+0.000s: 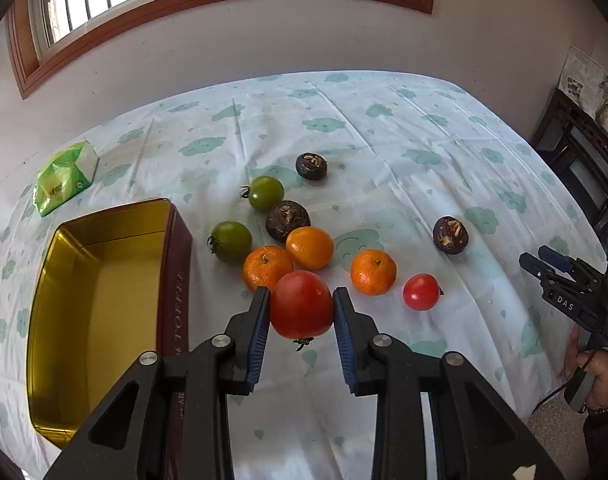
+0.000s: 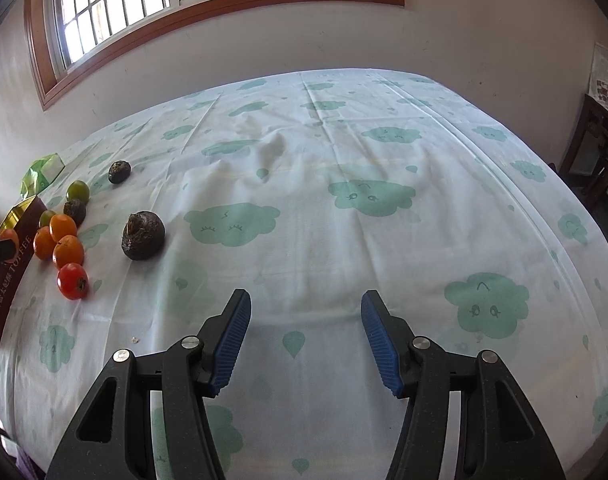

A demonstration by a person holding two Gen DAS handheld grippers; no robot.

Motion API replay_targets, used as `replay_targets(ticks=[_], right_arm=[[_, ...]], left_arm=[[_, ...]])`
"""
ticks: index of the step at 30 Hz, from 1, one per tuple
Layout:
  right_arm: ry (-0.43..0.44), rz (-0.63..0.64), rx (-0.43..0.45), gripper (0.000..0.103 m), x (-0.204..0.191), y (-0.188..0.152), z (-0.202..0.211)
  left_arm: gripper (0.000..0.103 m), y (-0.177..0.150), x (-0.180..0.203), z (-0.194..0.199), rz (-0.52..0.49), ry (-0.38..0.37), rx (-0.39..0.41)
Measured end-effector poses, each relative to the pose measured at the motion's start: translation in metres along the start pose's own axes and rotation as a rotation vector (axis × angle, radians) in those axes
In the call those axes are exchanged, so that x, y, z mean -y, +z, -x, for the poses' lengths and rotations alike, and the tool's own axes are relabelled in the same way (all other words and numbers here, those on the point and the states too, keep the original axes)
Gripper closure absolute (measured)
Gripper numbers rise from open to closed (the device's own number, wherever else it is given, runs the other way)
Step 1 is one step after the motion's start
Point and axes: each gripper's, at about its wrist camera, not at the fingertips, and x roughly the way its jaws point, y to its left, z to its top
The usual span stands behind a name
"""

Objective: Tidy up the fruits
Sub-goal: 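Grasp the red tomato with the left gripper and lift it, then carry the red tomato over the gold tray and open the left gripper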

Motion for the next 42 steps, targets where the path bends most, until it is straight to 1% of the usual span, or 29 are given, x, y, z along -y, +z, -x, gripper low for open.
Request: replay_targets(ticks=[7,11,15,22,27,35,42], right_arm=[[-0.027,0.008,-0.004,0.045,-0.003,-0.001,0.0],[-0.049,0.021,-0.009,0.045,-0.006,-0.001,-0.001],[-0.071,0.037,-0.015,0.045,-0.009,-0.001,-0.002],[-0.085,0.043,-0.016,0.045,-0.011,-0.001,-0.003],[-0.093,0.041,-0.016,0.045,-0.011,-0.001,-0.003],[-0.094,0.041,-0.017,0.045,-0.01,0.0,-0.003],[-0.094,0.041,-0.018,0.045,-0.01,0.0,-0.003]], left_arm=[[0.075,-0.005,-0.036,0.034,0.022,0.107,0.045],[0.075,-0.008,-0.064,0.042,0.054,0.152,0.053],[0.075,-0.012,-0.089,0.041,0.064,0.205,0.05],[0.075,-0.014,-0.131,0.027,0.092,0.269,0.026],[0.075,-0.009,-0.154,0.01,0.092,0.31,0.005],[0.075,0.009,-0.177,-0.02,0.069,0.361,-0.03],[0.074,0.023,-0.192,-0.04,0.066,0.389,-0.056]])
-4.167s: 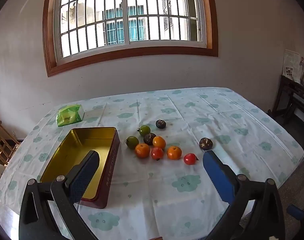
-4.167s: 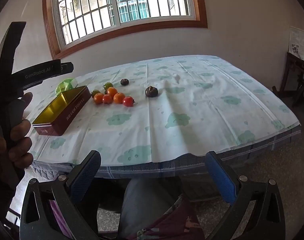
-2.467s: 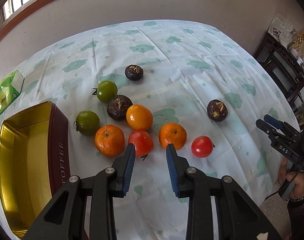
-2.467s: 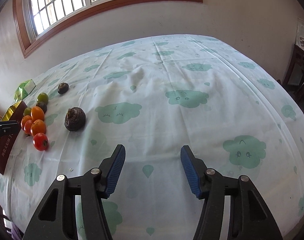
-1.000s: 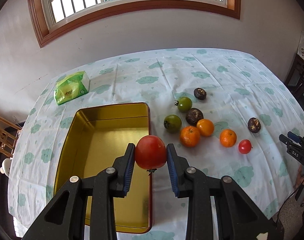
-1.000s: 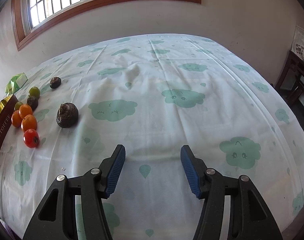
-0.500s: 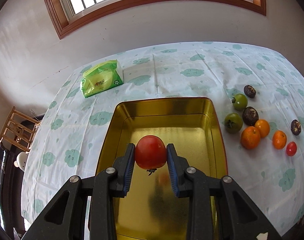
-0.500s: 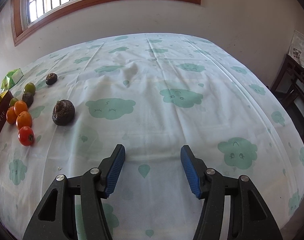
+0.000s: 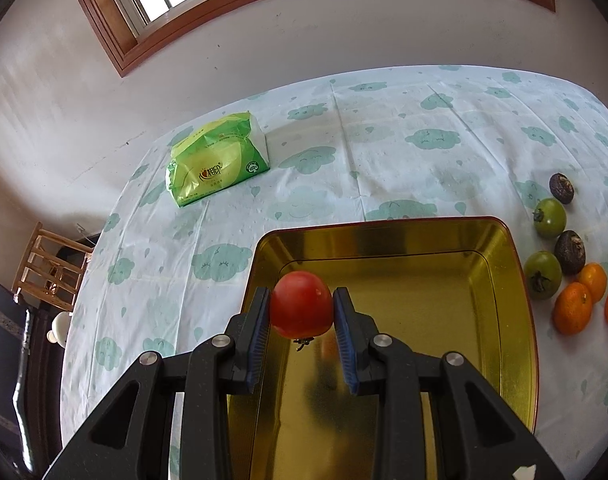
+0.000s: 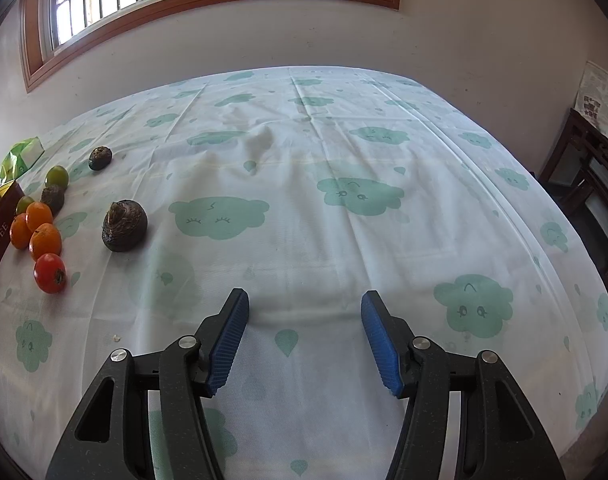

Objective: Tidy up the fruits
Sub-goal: 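Carry the red tomato over the gold tray and open the left gripper, then grasp the dark brown round fruit with the right gripper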

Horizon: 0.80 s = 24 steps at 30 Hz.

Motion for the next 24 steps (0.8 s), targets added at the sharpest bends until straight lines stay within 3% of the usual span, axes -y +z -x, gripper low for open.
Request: replay_targets(ticks=[5,11,16,18,19,20,24], right_arm=[[0.0,0.0,0.0,0.045,0.0,0.0,0.0],[-0.001,0.0,-0.001,0.045,0.0,0.0,0.0],[-0.002,0.0,-0.002,0.044,-0.001,0.0,0.0],[-0.004,0.003,-0.004,0.044,-0.001,0.001,0.0],[0.004,0.01,-0.008,0.044,-0.002,0.001,0.001],[0.031,0.014,-0.008,0.044,-0.004,0.002,0.004],[0.152,0.067,0.061,0.044,-0.031,0.018,0.025]], left_arm=[[0.074,0.005,-0.001,-0.013,-0.015,0.032,-0.014],[0.069,0.003,-0.005,-0.006,-0.017,0.094,0.03],[0.068,-0.007,-0.01,0.03,0.063,0.04,0.087],[0.062,-0.019,-0.006,0.059,0.093,0.001,0.149],[0.053,-0.027,-0.003,0.074,0.106,-0.02,0.182],[0.044,-0.036,0.001,0.088,0.115,-0.041,0.214],[0.029,-0.077,0.017,0.139,0.164,-0.104,0.323]])
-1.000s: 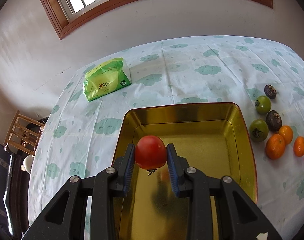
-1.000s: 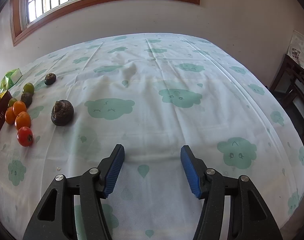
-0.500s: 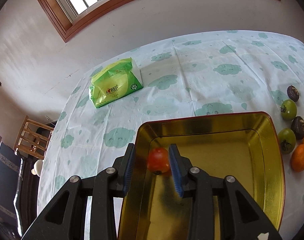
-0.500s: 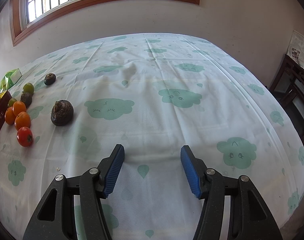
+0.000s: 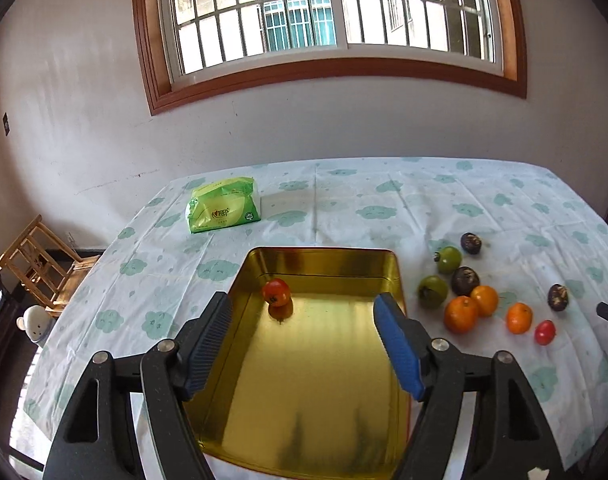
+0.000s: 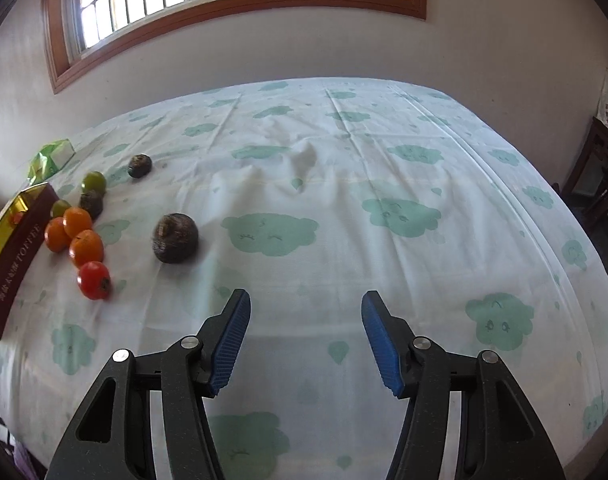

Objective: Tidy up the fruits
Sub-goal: 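Grasp the dark brown round fruit with the right gripper, then carry the brown fruit into the gold tray and open the right gripper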

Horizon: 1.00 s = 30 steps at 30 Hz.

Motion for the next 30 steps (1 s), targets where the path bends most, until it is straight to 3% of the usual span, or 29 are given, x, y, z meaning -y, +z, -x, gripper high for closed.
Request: replay_targets(ticks=[6,14,18,22,25,30], right_arm=[[0.129,0.116,-0.014,0.044,-0.039,0.03,-0.02],[0.2,0.172,-0.092,0.044,-0.061,0.038,-0.061],[0.18,0.194,-0.139,0.063,-0.068,0.038,-0.076],[0.174,0.174,-0.157,0.064,-0.064,0.038,-0.068],[0.244,0.148,-0.092,0.064,-0.067,0.043,-0.035],[0.371,0.217,-0.046,0.064,-0.125,0.071,0.008]], left_arm=[[0.026,-0.044,0.009,0.041,0.101,-0.097,-0.036],[0.026,-0.081,-0.008,0.064,0.198,-0.079,-0.084],[0.025,-0.086,-0.013,0.064,0.223,-0.072,-0.107],[0.025,-0.085,-0.011,0.063,0.201,-0.034,-0.113],[0.025,-0.085,-0.014,0.065,0.193,0.011,-0.088],[0.025,-0.087,-0.027,0.062,0.206,0.044,-0.093]])
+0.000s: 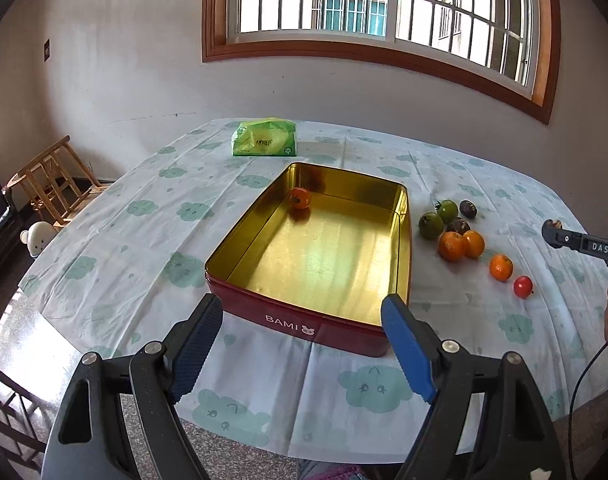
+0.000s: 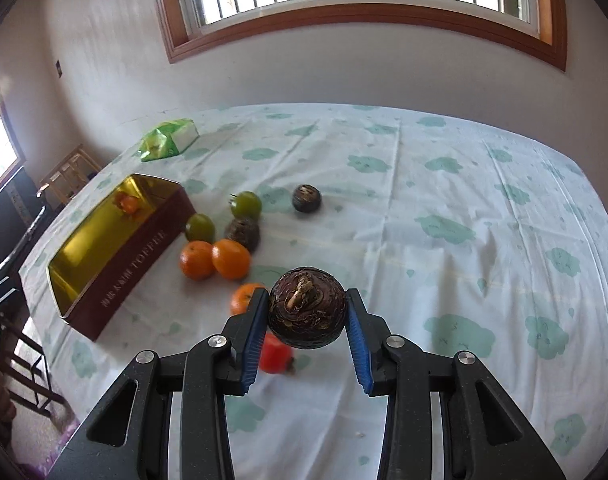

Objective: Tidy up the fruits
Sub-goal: 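Carry the brown fruit into the gold tray and open the right gripper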

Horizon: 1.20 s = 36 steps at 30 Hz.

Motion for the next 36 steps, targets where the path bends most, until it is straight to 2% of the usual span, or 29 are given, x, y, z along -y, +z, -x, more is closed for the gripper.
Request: replay_targets(ticks=[3,6,11,16,21,36], right_arm=[[0.115,0.018,-0.009,0.064,-0.045,0.026,-0.013],[0.195,0.039,-0.03,0.064,-0.091,0.05,-0.041],[0.241,0.095,-0.123,0.064,-0.157,0.08,-0.107],[0.191,0.12,-0.219,0.064,-0.189,0.092,-0.166],[0.139,0.088,-0.281,0.064,-0.195,0.097,-0.203],[0.06,0.065,-0.311,0.064,-0.215,0.1,-0.24]], left_arm=[[0.024,0.0,-0.011,-0.003,0.008,0.021,-0.015],[0.024,0.003,-0.021,-0.004,0.004,0.046,-0.023],[0.023,0.006,-0.031,0.001,-0.07,0.118,-0.008],[0.022,0.01,-0.045,0.001,-0.092,0.138,-0.013],[0.021,0.009,-0.057,-0.008,-0.073,0.145,-0.042],[0.021,0.004,-0.077,-0.02,-0.053,0.169,-0.071]])
